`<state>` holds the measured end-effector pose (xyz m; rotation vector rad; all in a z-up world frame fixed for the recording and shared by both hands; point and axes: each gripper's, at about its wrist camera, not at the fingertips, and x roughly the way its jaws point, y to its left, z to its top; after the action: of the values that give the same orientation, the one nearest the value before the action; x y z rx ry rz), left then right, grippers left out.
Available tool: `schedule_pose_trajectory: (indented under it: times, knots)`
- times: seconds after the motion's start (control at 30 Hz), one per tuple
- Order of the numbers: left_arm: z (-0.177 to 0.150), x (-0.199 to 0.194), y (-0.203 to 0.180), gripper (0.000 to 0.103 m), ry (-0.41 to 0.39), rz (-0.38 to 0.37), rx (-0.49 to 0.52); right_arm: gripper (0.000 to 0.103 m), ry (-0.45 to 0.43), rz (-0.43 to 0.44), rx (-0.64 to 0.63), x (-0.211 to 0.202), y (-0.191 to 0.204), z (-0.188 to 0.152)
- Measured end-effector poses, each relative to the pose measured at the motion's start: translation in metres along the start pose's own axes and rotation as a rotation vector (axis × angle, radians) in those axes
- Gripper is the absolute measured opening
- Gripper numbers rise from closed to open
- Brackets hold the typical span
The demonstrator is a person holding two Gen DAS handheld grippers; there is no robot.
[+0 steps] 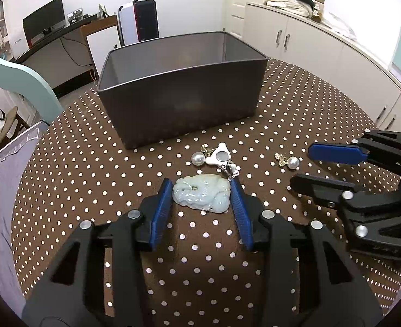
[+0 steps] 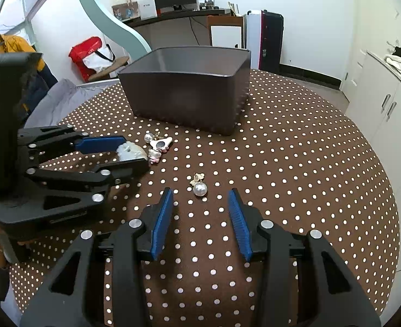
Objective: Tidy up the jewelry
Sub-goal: 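Move both open grippers back to the jade pendant and earrings, then grasp the jade pendant with the left gripper while the right grasps a pearl earring, then carry the jade pendant and pearl earring into the metal box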
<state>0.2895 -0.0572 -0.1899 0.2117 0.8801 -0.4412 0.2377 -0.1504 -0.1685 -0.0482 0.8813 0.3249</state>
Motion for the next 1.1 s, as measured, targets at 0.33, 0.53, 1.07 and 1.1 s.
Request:
schedule_pose_trajectory:
  times: [0.33, 0.53, 1.07, 1.1]
  knots:
    - [-0.009, -0.018, 0.021, 0.043, -0.018, -0.027, -0.047, 0.032, 0.024, -0.063, -0.077, 0.013, 0.012, 0.006]
    - [-0.004, -0.035, 0.030, 0.043, -0.054, -0.064, -0.058, 0.009, 0.042, -0.089, -0.143, 0.015, 0.019, 0.008]
    - [0.084, -0.038, 0.060, 0.043, -0.082, -0.178, -0.149, 0.009, -0.157, 0.029, -0.049, -0.028, -0.003, 0.094]
    - [0.087, -0.033, 0.061, 0.043, -0.072, -0.179, -0.155, 0.009, -0.157, 0.039, -0.038, -0.024, -0.005, 0.099]
